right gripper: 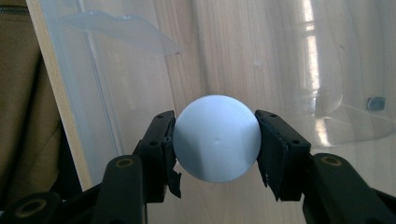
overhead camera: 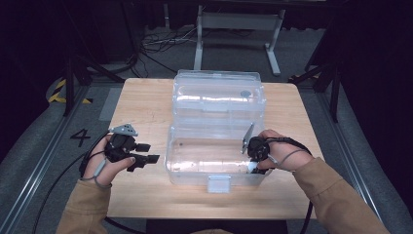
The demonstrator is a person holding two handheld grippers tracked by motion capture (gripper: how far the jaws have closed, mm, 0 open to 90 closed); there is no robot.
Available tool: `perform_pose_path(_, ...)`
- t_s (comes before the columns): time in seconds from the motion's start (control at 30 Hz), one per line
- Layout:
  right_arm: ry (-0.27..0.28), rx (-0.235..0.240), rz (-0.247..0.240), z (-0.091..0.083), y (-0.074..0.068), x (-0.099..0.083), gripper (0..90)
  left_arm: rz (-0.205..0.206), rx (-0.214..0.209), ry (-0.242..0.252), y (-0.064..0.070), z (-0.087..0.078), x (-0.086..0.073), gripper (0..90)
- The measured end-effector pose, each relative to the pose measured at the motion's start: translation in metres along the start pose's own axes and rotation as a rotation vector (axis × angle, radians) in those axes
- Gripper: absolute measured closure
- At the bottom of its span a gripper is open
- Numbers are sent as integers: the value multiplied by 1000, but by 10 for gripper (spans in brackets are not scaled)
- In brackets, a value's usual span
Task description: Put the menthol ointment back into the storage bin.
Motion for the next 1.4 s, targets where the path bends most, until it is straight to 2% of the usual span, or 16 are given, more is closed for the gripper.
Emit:
perform_pose_path(0.53,-18,16,2,6,3,1,504,-2,-1,-1,-1,0,-1,412)
perform_pose_path(1.2,-54,9,3,7,4,1,498,-9,-4,-4,-2,0,-2,411)
perform_pose_path(1.4,-48,6,-3,7,5,1,486,-8,-4,-3,-3,0,-2,411)
Point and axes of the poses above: each handheld gripper's, and its own axes: z roughly forward along the jaws, x roughly out of its top, y roughly to its right, the point moved 7 cm from there along z, roughly forward along the jaws, and after that the axes turned 14 degrees about -y, right-handed, at the moved point
